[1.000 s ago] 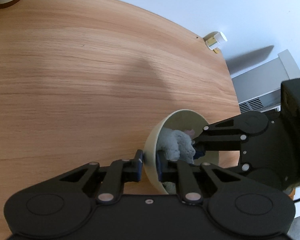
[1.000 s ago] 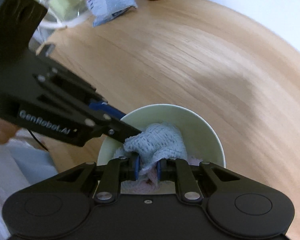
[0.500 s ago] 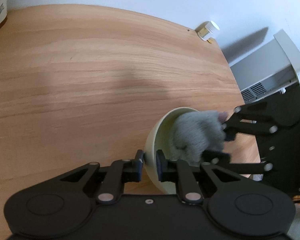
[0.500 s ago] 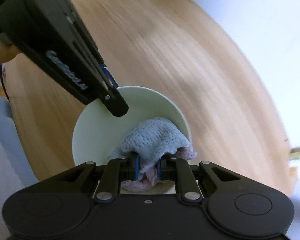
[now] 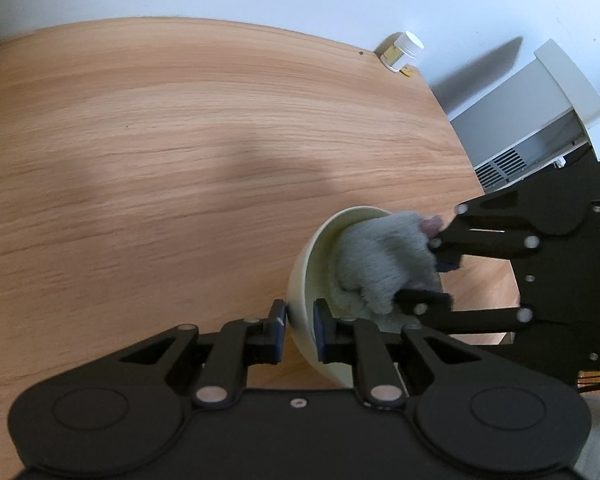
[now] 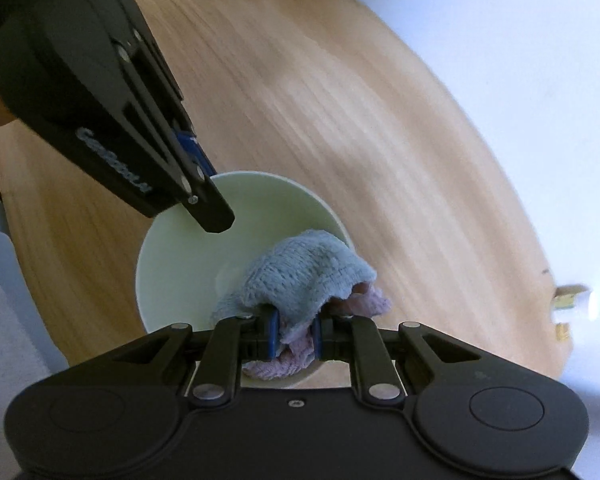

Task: Clean bowl
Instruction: 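Press the cloth into the bowl bottom and wipe with the right gripper, then wipe the cloth along the bowl wall and lift it out with the right gripper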

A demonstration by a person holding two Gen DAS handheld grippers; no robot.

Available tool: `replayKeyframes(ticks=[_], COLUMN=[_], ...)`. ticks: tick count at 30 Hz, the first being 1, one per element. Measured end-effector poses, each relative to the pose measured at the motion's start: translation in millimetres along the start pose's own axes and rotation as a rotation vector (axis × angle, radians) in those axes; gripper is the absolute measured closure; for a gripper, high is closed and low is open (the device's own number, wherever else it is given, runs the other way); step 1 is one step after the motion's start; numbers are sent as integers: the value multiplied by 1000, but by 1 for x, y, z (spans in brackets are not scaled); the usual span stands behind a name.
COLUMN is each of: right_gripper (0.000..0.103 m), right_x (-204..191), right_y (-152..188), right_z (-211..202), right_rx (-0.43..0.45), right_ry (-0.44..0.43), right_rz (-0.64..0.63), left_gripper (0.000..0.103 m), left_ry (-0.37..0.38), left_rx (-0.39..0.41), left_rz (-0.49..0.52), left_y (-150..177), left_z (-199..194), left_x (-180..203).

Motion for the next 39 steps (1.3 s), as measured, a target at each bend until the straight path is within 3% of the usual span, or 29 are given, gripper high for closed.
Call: replayKeyframes(ticks=[11, 20, 25, 32, 39], right_gripper=[85, 85, 85, 85, 85], right_x=[4, 0, -8, -14, -15], right_y=[-3, -22, -28, -26, -19], right_z=[18, -24, -13, 6, 20], right_rx=[1, 213, 188, 158, 123], right_ry=[-174, -114, -95, -112, -147], right_rz=[182, 86, -24, -78, -51], left_gripper=[88, 88, 88, 88, 87], left_ry=[-8, -1, 3, -3, -3], left_rx=[14, 36, 40, 50, 58], left_rz=[63, 125, 148, 176, 170], left_y=[3, 4, 5, 6, 7], left_z=[-2, -5, -6, -8, -10], left_x=[4, 8, 6, 8, 9])
Point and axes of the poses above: each gripper's, at about its wrist camera, not at the fingertips, and z roughly the way its jaws point, x to its right, y to its underside, the point moved 8 cm from there along z, roughly the way its jaws point, and after that the axes turned 5 degrees about -y, right-handed, at the moved point
